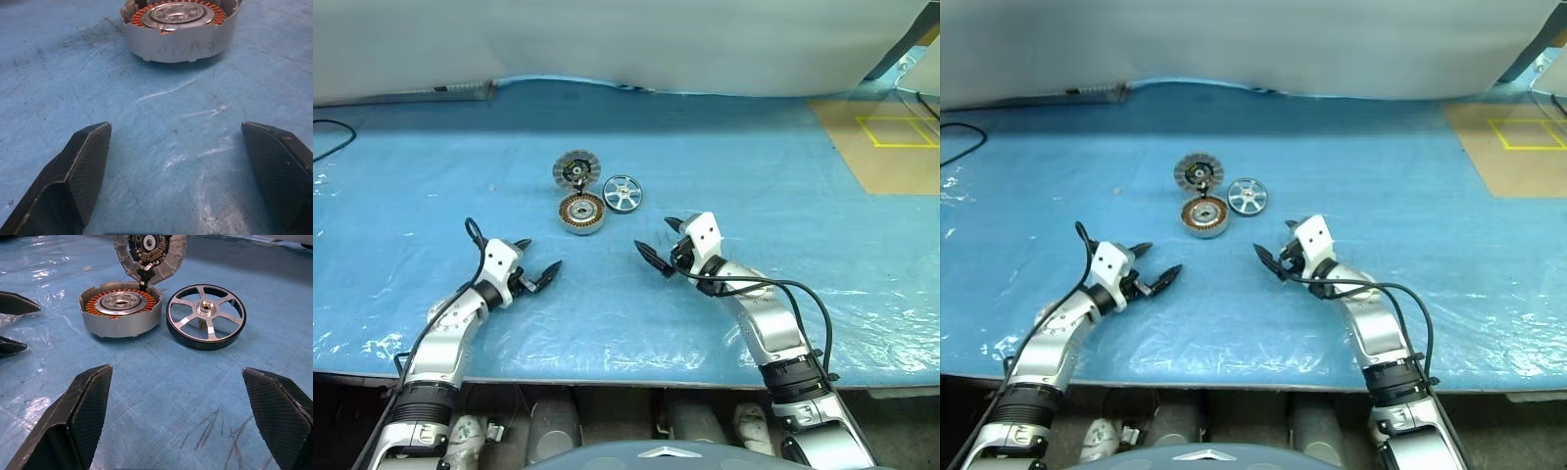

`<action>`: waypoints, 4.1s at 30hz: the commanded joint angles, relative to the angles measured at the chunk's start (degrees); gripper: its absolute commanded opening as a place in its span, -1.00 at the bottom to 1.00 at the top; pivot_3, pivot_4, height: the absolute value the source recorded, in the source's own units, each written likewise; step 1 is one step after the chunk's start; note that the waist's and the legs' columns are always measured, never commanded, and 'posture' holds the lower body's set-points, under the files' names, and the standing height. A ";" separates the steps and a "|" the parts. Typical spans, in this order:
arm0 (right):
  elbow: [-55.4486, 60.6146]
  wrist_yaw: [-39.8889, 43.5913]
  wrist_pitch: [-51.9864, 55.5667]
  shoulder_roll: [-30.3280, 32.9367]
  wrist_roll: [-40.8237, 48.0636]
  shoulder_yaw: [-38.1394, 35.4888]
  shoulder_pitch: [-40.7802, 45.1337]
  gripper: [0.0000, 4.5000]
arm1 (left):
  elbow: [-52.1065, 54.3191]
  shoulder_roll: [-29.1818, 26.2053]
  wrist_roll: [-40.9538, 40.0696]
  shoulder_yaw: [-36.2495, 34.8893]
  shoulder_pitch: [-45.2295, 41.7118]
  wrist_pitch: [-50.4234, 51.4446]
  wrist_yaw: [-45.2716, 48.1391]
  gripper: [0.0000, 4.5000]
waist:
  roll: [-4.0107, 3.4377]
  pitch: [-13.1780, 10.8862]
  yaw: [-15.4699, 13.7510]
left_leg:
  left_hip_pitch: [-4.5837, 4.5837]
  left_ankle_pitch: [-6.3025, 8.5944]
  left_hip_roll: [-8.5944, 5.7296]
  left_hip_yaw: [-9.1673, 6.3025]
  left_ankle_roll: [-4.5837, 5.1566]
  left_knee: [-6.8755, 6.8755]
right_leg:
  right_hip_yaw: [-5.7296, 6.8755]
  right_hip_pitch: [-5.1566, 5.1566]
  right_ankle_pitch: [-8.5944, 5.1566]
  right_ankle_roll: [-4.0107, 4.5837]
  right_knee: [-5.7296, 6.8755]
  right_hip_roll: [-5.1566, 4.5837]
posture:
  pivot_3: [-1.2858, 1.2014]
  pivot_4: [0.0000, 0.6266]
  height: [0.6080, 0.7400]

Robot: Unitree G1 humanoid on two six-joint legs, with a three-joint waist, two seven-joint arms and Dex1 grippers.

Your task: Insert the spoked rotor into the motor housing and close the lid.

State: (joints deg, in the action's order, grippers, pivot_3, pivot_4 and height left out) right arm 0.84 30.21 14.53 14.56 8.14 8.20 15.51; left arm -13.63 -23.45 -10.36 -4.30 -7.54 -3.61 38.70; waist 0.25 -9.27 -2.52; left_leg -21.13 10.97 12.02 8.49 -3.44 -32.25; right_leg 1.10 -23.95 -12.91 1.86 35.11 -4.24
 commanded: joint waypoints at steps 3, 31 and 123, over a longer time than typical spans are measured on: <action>0.50 0.40 -1.35 -0.31 0.04 -0.06 1.45 0.99 | -0.04 -0.29 -0.33 -0.42 -0.20 -2.15 0.27 1.00 | 0.00 0.00 0.00 | 0.00 0.00 0.00 0.00 0.00 0.00 | 0.00 0.00 0.00 0.00 0.00 0.00 | 0.03 -0.52 1.00; 0.13 1.06 -1.43 -0.50 -0.14 0.33 1.90 0.99 | 9.38 -0.41 -0.42 -0.16 0.08 4.90 -1.99 1.00 | 0.00 0.00 0.00 | 0.00 0.00 0.00 0.00 0.00 0.00 | 0.00 0.00 0.00 0.00 0.00 0.00 | 0.03 -0.52 1.00; -0.63 34.34 31.48 6.88 -22.84 19.81 22.72 -0.22 | 2.64 5.32 -1.87 1.01 3.14 -7.74 -2.22 1.00 | 0.02 0.06 -1.56 | 0.21 0.02 0.28 0.08 0.01 -0.39 | 0.02 0.09 -0.12 0.21 0.60 0.03 | 0.03 -0.52 1.00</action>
State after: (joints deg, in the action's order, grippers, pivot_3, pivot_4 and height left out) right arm -0.77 63.00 41.00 20.04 -15.57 27.03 40.74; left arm -13.21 -17.79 -11.46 -3.05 -4.22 -11.20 36.26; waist 0.26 -9.21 -4.08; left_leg -20.92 10.99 12.29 8.57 -3.44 -32.64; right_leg 1.12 -23.86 -13.02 2.07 35.71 -4.21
